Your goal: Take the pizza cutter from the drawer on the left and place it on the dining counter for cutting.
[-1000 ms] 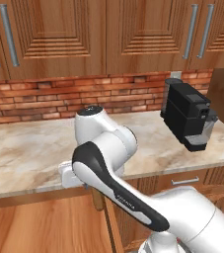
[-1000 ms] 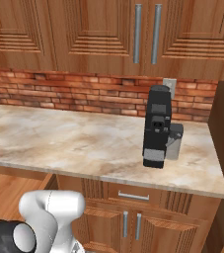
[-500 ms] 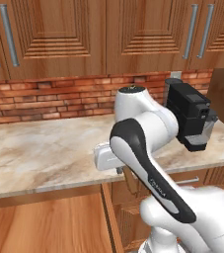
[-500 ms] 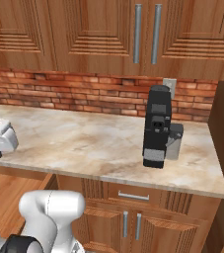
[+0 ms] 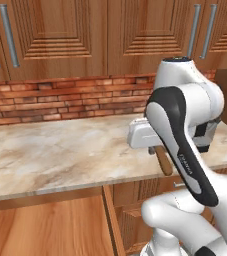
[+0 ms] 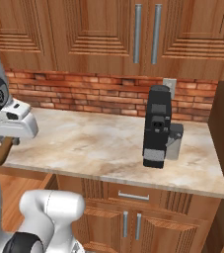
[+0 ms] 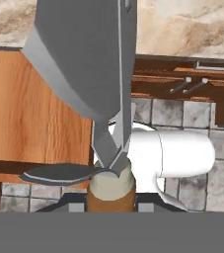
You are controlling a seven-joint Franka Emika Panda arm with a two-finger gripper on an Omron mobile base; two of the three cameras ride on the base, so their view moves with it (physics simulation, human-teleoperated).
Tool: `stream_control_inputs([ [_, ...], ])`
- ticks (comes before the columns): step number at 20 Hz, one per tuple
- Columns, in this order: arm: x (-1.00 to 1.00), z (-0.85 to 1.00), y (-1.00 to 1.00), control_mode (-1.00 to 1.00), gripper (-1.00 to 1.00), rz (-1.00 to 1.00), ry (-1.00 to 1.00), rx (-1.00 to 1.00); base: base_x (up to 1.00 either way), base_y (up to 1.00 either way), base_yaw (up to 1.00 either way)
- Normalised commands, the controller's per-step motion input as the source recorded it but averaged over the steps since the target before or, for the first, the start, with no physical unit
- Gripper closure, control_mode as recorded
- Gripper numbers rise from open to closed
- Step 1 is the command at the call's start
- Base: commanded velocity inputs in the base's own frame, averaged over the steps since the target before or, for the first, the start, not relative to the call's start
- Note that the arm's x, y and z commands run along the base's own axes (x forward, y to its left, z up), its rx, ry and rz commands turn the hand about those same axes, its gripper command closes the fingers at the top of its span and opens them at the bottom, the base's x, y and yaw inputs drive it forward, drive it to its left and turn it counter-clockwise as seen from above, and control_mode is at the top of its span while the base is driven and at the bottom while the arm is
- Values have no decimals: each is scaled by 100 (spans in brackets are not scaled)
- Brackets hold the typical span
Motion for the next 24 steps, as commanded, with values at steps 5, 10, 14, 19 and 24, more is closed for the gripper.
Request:
stream_control_inputs([
  [5, 0, 35, -92, -100, 100, -4, 0, 0, 0, 0, 0],
  [10, 0, 2, -88, -100, 100, -1, 0, 0, 0, 0, 0],
  [14, 0, 0, -79, -100, 100, 0, -2, 0, 0, 0, 0],
  [19, 3, 0, -36, -100, 100, 1, -2, 0, 0, 0, 0],
  [24, 2, 0, 10, -100, 100, -2, 0, 0, 0, 0, 0],
])
